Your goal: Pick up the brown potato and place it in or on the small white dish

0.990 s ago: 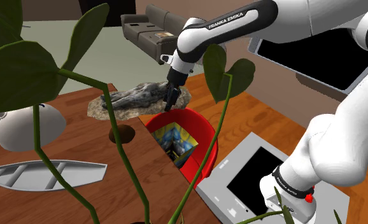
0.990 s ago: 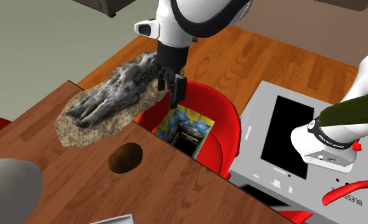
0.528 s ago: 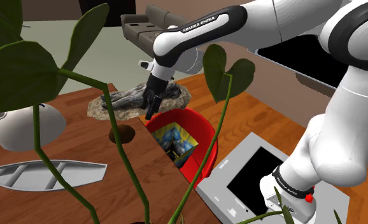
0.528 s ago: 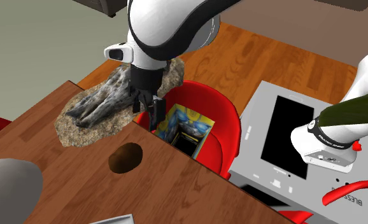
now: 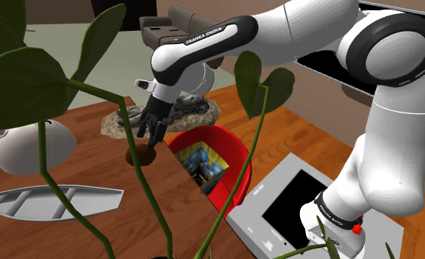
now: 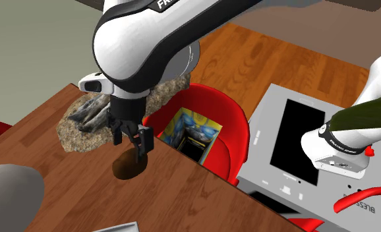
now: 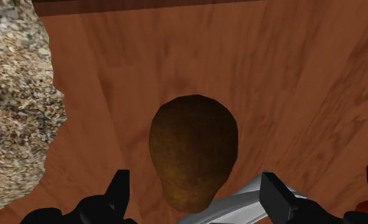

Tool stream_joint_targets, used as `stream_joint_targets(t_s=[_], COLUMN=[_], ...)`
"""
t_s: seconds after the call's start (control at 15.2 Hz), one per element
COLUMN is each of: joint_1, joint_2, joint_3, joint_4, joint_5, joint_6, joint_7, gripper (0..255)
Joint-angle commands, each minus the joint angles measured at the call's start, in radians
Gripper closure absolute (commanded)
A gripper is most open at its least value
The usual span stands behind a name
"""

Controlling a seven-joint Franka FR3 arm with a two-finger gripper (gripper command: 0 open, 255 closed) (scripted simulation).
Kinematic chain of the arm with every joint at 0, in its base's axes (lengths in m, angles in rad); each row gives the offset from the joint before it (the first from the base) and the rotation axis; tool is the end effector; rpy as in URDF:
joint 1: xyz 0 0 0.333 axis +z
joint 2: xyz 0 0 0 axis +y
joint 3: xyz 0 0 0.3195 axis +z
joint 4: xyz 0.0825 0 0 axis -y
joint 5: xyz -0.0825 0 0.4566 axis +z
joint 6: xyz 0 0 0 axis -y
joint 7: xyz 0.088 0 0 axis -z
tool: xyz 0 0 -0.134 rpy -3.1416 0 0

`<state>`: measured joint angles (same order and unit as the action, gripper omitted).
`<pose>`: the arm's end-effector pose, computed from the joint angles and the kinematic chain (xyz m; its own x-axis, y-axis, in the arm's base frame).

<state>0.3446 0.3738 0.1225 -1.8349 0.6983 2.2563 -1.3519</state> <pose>0.6223 0.3446 0.2773 0.2293 0.8234 0.5190 0.9686 -0.1407 -0.2048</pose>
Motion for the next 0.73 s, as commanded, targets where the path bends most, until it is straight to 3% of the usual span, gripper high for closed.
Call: stream_joint_targets(t_s=[0.0, 0.66], joint_1=[0.006, 0.022], joint_2=[0.017, 0.057], joint_3=[0.007, 0.018], joint_4=[0.001, 0.007], joint_5=[0.008, 0.019], joint_6=[0.018, 0.061], joint_7=[-0.01, -0.016], gripper=[0, 0])
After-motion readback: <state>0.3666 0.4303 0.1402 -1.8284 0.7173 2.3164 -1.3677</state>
